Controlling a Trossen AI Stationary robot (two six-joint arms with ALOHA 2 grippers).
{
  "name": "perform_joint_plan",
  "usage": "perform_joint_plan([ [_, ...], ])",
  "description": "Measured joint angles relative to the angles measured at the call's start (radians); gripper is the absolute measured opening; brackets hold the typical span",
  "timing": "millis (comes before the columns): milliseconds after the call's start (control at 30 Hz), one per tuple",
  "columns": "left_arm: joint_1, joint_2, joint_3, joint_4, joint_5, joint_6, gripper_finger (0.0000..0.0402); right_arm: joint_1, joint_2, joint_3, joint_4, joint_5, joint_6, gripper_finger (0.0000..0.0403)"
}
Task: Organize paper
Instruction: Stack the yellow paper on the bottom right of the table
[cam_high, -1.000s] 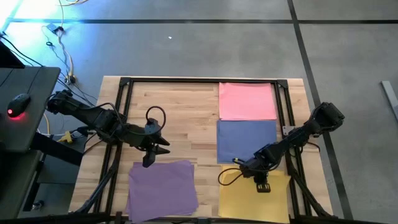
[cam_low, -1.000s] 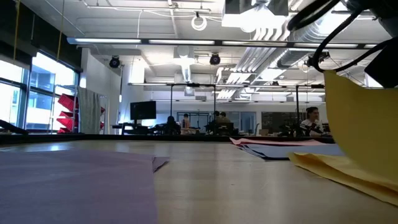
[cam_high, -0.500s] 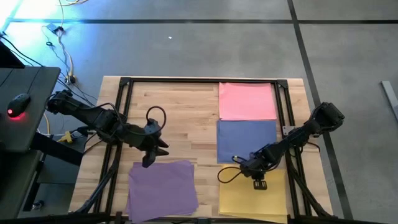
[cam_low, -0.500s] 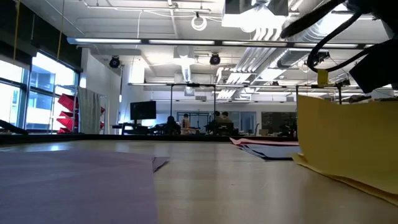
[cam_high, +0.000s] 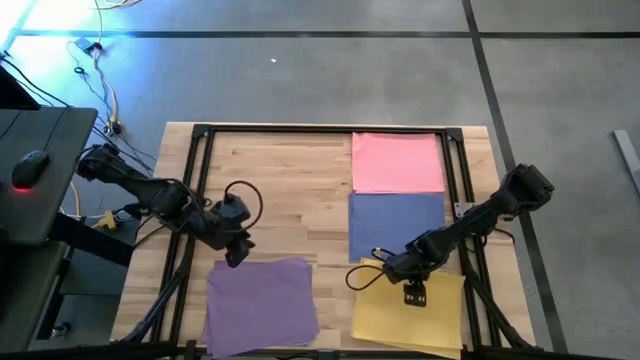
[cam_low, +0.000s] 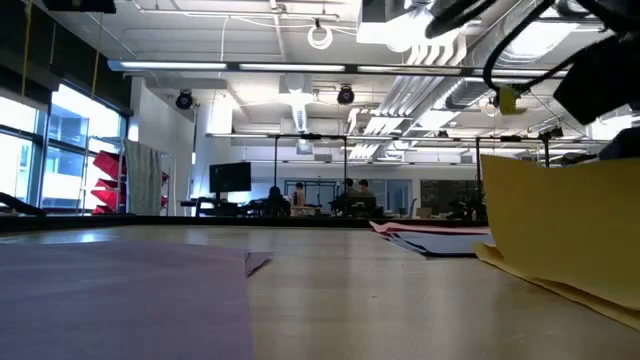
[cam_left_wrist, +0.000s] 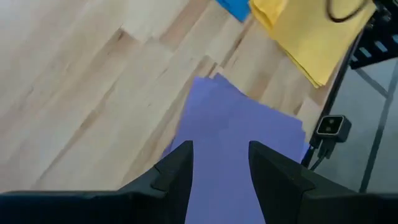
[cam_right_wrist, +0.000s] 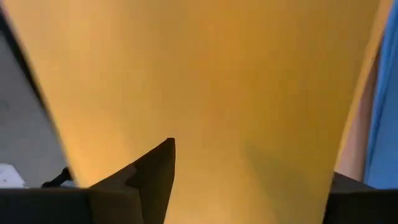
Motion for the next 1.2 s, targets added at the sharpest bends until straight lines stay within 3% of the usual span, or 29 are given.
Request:
perform_joint_plan([
  [200, -0.126, 0.0, -0.083, -0.006, 0.007, -0.244, 0.0133, -0.005, 0.0, 0.156, -0.245, 0.012, 0.107, 0.0214],
  [333, -0.223, 0.0, -0.138, -0.006, 0.015, -0.412, 0.0133, 0.0, 0.0, 0.231, -0.274, 0.035, 0.142, 0.0211],
  [567, -0.393, 0.024, -0.179, -0.005, 0.025, -0.649, 0.0133, 0.021, -0.001, 0.249, -0.25, 0.021, 0.367, 0.0211],
  [900, -0.487, 0.123, -0.18, 0.001, 0.025, -0.731, 0.0133, 0.068, 0.0, 0.156, -0.302, 0.012, 0.513, 0.0211],
  [1200, -0.505, 0.125, -0.18, 0.011, 0.028, -0.729, 0.0133, 0.064, 0.0, 0.15, -0.304, 0.081, 0.485, 0.021],
])
